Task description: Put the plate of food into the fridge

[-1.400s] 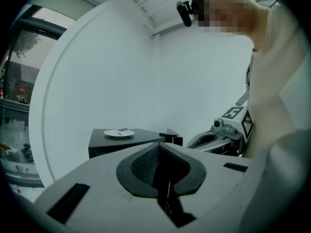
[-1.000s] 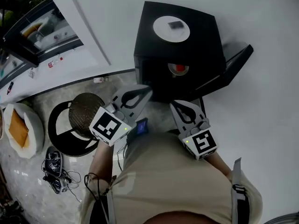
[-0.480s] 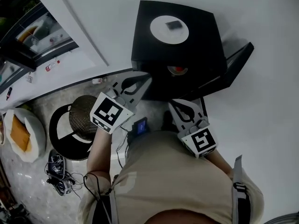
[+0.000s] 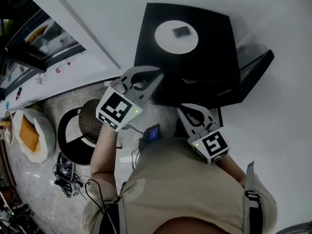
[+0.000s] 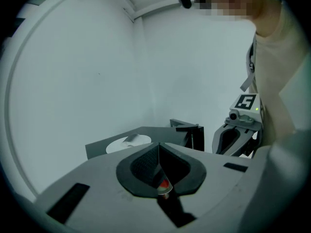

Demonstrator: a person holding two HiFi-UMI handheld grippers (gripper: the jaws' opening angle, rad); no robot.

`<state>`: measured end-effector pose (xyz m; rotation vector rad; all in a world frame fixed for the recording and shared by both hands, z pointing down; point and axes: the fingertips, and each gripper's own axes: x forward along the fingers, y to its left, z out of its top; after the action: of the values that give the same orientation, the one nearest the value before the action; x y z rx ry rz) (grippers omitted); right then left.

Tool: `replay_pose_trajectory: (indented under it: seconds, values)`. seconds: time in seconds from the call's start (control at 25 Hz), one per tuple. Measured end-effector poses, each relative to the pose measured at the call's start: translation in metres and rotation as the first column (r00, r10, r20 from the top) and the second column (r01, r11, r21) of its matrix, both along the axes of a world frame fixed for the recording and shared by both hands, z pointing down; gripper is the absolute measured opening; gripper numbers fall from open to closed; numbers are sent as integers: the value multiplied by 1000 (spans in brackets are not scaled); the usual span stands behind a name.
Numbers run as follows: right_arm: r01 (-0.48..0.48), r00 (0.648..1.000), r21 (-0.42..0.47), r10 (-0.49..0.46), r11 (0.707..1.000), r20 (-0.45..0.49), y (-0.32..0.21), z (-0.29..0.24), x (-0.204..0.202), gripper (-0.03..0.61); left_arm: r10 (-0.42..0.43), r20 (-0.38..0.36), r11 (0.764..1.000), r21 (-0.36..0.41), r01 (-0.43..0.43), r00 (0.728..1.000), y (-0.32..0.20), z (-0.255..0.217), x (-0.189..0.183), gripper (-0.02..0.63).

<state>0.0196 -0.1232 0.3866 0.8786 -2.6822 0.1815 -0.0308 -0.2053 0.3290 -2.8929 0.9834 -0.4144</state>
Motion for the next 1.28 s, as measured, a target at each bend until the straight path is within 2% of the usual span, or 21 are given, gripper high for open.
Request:
replay_pose_trajectory:
  seconds: [0.12, 0.32, 0.36, 0.4, 0.44, 0.48, 0.68, 0.92, 1.04, 1.12, 1.28]
  values:
    - [14, 1000, -4, -14, 1000, 18, -7, 0, 3, 21, -1, 31, 1000, 3, 1, 1000, -16, -1, 5, 12]
    - [18, 999, -20, -17, 1000, 40, -15, 2, 12, 21, 65, 141, 998, -30, -61, 988, -35, 10, 19, 14]
    - [17, 999, -24, -16, 1000, 41, -16, 3, 15, 21, 76, 156, 997, -37, -71, 985, -38, 11, 21, 39]
    - [15, 999, -28, -13, 999, 42, -18, 4, 17, 21, 88, 173, 996, -44, -81, 981, -41, 12, 22, 138]
    - [11, 999, -33, -10, 999, 42, -20, 6, 19, 21, 99, 195, 995, -49, -92, 976, -44, 14, 23, 192]
    - [7, 999, -38, -6, 999, 42, -21, 8, 22, 21, 109, 217, 994, -52, -100, 970, -48, 16, 24, 207]
    - [-3, 999, -54, 5, 999, 42, -29, 14, 29, 21, 126, 267, 991, -82, -108, 955, -77, 29, 25, 225]
    - [-12, 999, -60, 14, 998, 34, -32, 16, 32, 21, 227, 372, 970, -173, -173, 900, -85, 46, 33, 229]
    - [-19, 999, -62, 21, 998, 35, -34, 15, 34, 21, 241, 410, 966, -193, -174, 880, -89, 50, 33, 229]
    - [-20, 999, -64, 22, 998, 35, -36, 15, 34, 21, 243, 415, 965, -198, -173, 877, -91, 50, 32, 229]
    - [-12, 1000, -69, 14, 998, 29, -37, 17, 35, 21, 258, 356, 949, -270, -165, 898, -93, 55, 31, 227]
